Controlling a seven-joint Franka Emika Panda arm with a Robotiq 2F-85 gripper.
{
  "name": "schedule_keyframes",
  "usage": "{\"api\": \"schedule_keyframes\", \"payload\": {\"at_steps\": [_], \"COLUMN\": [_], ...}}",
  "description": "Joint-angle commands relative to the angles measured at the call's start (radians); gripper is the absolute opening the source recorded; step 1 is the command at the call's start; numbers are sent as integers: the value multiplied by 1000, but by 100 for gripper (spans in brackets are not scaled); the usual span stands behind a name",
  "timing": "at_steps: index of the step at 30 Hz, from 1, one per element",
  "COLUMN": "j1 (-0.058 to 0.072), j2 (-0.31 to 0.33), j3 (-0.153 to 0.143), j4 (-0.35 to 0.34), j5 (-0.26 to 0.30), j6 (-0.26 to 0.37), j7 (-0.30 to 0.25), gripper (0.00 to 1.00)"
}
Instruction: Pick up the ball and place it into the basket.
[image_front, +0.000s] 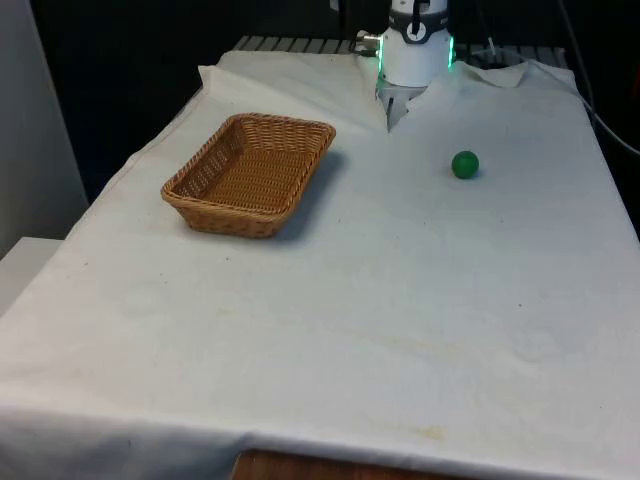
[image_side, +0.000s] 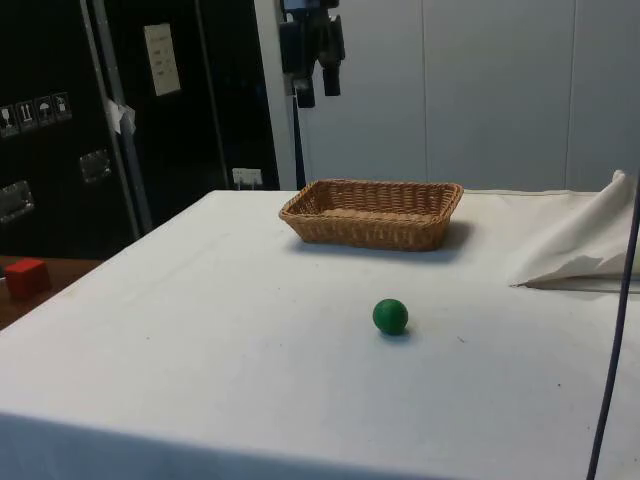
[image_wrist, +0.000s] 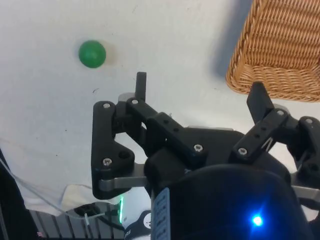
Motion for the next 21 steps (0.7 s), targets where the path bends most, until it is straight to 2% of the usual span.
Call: {"api": "schedule_keyframes", "payload": {"at_steps": [1, 9, 10, 11, 17, 18, 19, 21], "j1": [0, -1, 0, -1, -1, 1, -1, -1], "j2": [-1, -41, -29, -51, -88, -80, -99, -109], "j3": [0, 8, 3, 12, 29, 24, 36, 44], "j4": [-2, -36, -27, -44, -74, -68, -84, -94], "j5": [0, -17, -3, -20, -33, -18, -36, -40], "j6": [0, 9, 0, 8, 4, 0, 3, 2], "j7": [0, 16, 2, 20, 41, 27, 49, 59], "gripper": [100, 100, 100, 100, 100, 100, 100, 100]}}
